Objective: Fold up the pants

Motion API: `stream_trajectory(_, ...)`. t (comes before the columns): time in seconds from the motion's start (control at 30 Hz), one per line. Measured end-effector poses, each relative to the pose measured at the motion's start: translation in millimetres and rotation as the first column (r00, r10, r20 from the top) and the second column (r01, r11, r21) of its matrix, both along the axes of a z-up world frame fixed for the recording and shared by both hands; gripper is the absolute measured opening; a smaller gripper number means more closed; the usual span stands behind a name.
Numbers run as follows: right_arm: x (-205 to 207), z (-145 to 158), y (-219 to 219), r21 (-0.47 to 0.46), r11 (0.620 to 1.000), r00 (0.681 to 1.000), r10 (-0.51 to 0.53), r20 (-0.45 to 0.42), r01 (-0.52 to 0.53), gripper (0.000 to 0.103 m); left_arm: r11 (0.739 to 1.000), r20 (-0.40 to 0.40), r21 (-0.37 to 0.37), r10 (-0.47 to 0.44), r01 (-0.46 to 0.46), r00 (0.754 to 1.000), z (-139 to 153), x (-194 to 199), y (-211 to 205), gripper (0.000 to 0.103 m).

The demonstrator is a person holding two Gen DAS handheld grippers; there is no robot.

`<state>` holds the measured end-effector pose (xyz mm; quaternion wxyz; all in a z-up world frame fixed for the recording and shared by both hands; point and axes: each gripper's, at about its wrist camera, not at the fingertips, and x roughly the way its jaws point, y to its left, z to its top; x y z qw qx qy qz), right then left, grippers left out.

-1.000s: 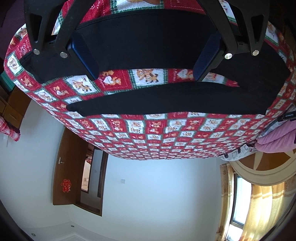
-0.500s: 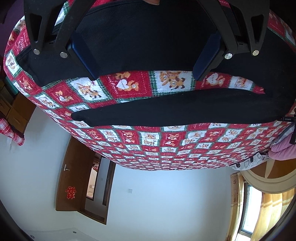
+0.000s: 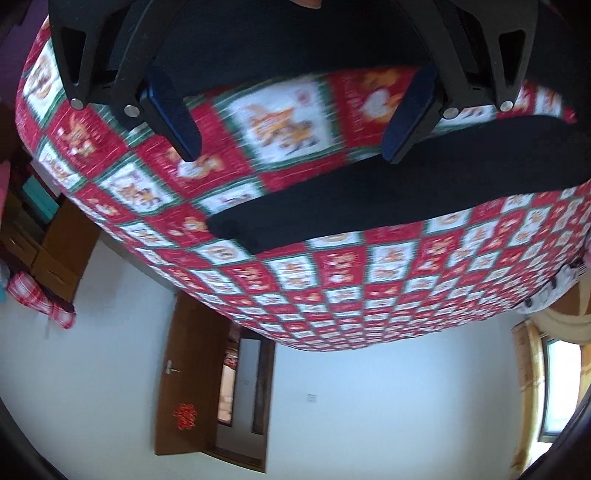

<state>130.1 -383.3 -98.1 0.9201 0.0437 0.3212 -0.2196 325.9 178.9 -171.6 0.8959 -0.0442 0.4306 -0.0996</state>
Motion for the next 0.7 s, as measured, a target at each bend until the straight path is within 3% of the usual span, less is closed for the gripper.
stream_trajectory(0.1,13,3,-42,0.011,0.999,0.999,-0.048,-0.021,0.048,0.095,1.000,-0.005,0.004,0.003,-0.003,1.000,-1,2,-1,0.013)
stream_trajectory(0.2,30,6,-85,0.019,0.996,0.995,-0.091,-0.036,0.092,0.085,1.000,0.000,0.014,0.006,-0.006,1.000,-2,1,-2,0.013)
stream_trajectory(0.33,65,2,-133,0.107,0.989,0.993,-0.097,-0.062,0.103,0.083,1.000,0.010,0.030,0.011,-0.011,1.000,-3,0,-4,0.013)
stream_trajectory(0.47,107,-7,-151,0.156,0.986,0.994,-0.047,-0.095,0.061,0.082,0.999,0.025,0.041,0.013,-0.014,1.000,-3,-1,-4,0.013)
stream_trajectory(0.7,172,-31,-160,0.160,0.987,0.987,0.039,-0.154,-0.014,0.082,0.998,0.034,0.058,0.016,-0.018,0.999,-5,-2,-7,0.014)
